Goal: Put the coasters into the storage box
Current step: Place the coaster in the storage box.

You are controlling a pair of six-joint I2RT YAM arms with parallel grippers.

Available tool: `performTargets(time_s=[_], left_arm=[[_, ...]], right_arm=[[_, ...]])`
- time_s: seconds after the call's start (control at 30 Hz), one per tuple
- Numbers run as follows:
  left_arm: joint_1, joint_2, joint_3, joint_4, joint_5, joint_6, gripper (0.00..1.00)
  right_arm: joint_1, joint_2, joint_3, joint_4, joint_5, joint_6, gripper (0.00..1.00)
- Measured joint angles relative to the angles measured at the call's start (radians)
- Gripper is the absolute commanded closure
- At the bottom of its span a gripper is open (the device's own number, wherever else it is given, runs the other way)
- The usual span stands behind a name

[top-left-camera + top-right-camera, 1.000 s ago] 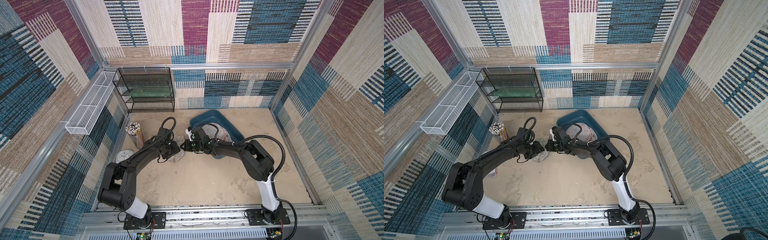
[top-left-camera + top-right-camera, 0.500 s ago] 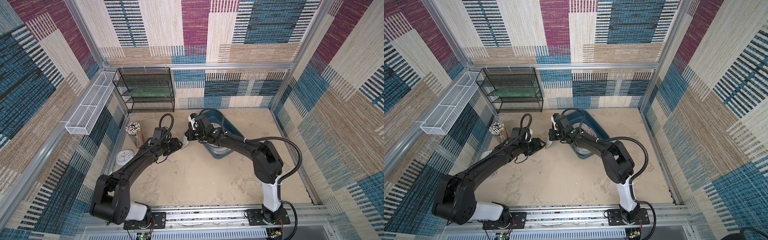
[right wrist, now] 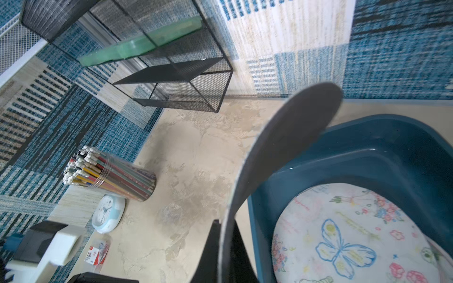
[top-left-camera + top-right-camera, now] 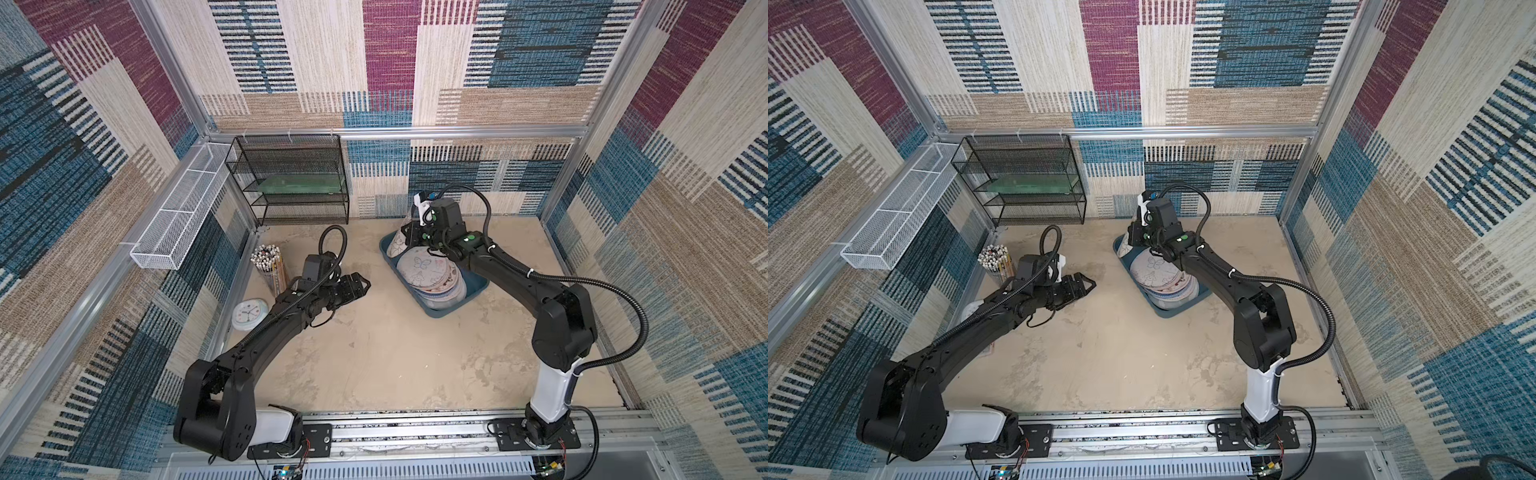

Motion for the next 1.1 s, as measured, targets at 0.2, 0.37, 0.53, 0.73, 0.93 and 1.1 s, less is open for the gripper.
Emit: performTargets(time_s=[0.2, 0.37, 0.53, 0.73, 0.93, 1.1], left_arm=[[0.0, -0.043, -0.018, 0.019, -0.009, 0.0, 0.1], [0.0, -0.081, -0.043, 0.039, -0.024, 0.001, 0.1], [0.0, -0.096, -0.045, 0.038, -0.043, 0.009, 0.1], [0.0, -0.099, -0.045, 0.031, -0.068, 0.03, 0.09], [0.0, -0.103, -0.045, 0.025, -0.09, 0.044, 0.09], [0.0, -0.125, -0.05, 0.017, -0.122, 0.051, 0.01]], right_arm=[[-0.069, 0.032, -0.025, 0.071, -0.025, 0.002, 1.0], [-0.093, 0.091, -0.077, 0.111, -0.06, 0.021, 1.0], [-0.112, 0.114, -0.182, 0.135, -0.077, 0.045, 1.0], [-0.121, 0.089, -0.309, 0.156, -0.04, 0.068, 0.96], [-0.129, 0.075, -0.365, 0.146, 0.005, 0.072, 0.78], [-0.129, 0.06, -0.388, 0.13, 0.014, 0.075, 0.51]])
